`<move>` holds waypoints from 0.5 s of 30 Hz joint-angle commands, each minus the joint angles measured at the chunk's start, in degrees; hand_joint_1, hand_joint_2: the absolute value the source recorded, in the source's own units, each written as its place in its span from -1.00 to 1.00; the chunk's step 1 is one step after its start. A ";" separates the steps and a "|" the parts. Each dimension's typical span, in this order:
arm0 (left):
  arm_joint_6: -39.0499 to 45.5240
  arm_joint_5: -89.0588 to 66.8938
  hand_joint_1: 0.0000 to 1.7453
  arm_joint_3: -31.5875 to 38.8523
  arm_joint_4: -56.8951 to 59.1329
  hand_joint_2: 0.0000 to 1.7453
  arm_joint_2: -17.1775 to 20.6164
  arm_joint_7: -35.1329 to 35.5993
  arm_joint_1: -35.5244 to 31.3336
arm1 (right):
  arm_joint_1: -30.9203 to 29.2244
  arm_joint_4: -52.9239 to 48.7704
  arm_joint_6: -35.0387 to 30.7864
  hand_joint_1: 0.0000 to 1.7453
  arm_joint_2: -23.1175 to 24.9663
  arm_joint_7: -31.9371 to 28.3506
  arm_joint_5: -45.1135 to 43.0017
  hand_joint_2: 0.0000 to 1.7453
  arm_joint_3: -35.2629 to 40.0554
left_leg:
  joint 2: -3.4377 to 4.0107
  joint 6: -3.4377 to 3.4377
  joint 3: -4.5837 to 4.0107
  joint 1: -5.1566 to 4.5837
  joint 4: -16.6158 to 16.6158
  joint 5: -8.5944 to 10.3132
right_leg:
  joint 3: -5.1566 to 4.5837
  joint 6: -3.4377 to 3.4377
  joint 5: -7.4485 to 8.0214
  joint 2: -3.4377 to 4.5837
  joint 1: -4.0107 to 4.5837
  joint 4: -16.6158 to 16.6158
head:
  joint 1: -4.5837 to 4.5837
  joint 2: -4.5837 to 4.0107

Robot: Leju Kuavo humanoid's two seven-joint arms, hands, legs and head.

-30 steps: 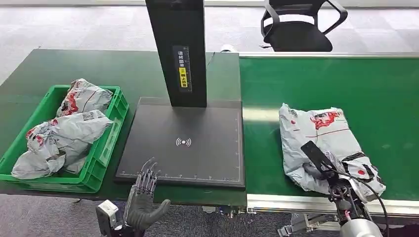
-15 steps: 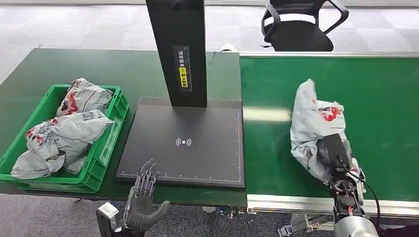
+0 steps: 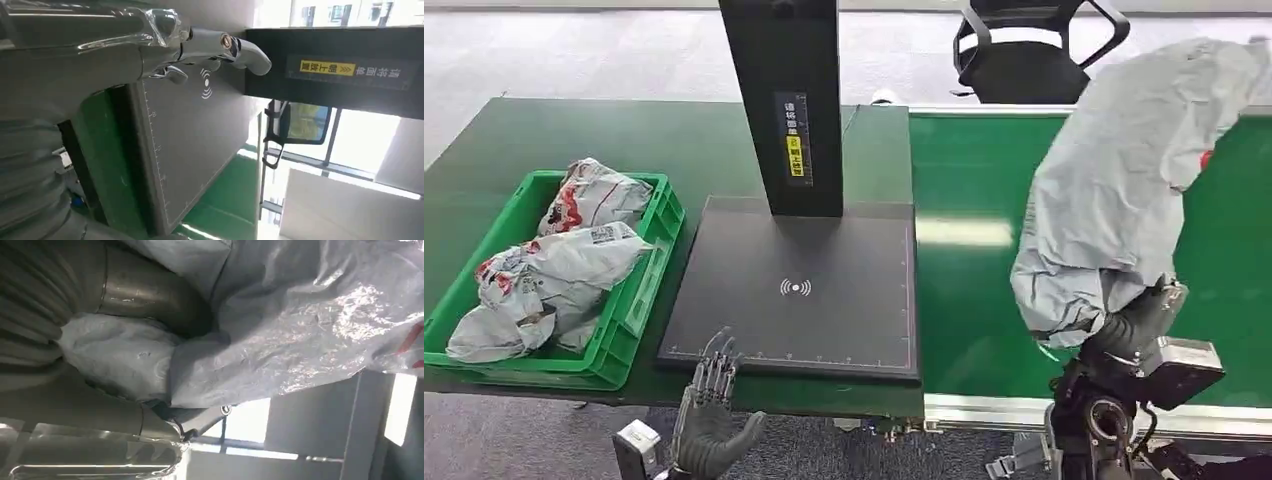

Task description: Moved the parcel from conveyor to table for the left to box.

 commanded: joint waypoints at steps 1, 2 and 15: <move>-0.36 -0.62 -1.00 -1.11 5.62 1.00 1.03 -0.48 -3.35 | -4.75 17.80 15.59 1.00 -0.51 0.19 0.74 1.00 17.65 | 0.33 0.03 0.26 0.04 -0.15 0.00 | 0.23 -0.01 0.11 0.22 0.06 -0.22 | 0.02 0.00; -0.29 -0.64 -1.00 -1.28 6.77 1.00 1.18 -0.84 -4.20 | -7.19 22.15 18.43 1.00 0.04 0.19 1.26 1.00 20.38 | 0.45 0.00 0.26 0.06 -0.12 -0.02 | 0.21 -0.02 0.14 0.39 0.07 -0.17 | 0.04 0.00; 0.33 -0.67 -1.00 -1.65 3.38 1.00 0.89 -0.04 -4.08 | -35.08 63.73 16.02 1.00 7.38 12.46 1.65 1.00 27.36 | 0.27 -0.05 0.13 0.03 0.00 0.10 | 0.06 -0.06 0.11 0.20 0.07 0.02 | 0.02 0.00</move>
